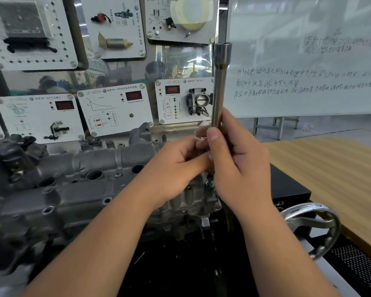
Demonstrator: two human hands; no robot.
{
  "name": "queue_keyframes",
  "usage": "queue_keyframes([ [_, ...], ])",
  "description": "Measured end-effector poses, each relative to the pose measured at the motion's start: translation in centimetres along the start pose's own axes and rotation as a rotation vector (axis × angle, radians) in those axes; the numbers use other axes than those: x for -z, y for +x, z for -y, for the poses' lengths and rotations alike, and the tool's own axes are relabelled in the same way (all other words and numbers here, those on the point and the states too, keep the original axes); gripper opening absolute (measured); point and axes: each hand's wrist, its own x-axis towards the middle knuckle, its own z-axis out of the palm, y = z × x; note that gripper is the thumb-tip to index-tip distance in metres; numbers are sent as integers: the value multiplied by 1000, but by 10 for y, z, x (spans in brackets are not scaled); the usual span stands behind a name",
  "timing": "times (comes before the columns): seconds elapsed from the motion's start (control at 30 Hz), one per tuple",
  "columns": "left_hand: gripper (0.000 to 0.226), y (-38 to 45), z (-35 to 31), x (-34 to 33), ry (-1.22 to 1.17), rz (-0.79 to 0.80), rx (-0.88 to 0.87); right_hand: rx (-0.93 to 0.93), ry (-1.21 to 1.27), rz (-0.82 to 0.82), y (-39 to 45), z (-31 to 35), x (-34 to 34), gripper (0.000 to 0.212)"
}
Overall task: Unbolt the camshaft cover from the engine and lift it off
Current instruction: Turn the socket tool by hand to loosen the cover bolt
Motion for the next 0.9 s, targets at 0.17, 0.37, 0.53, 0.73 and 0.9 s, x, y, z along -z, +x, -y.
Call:
queue_keyframes([
  [0.17,29,0,-1,1,8,21,12,-19,70,14,2,0,1,46],
  [0.37,48,2,-4,-4,89,-18,-34,-49,86,-17,3,-2,1,32],
  [0.53,30,4,-1,-4,94,-13,-23,22,-71,-70,2,-4,0,26],
  [0.73,20,0,-3,1,-10,22,11,15,-3,-25,0,0,2,47],
  [0.9,34,3,-5,-4,89,-24,-2,-22,70,-19,1,2,1,51],
])
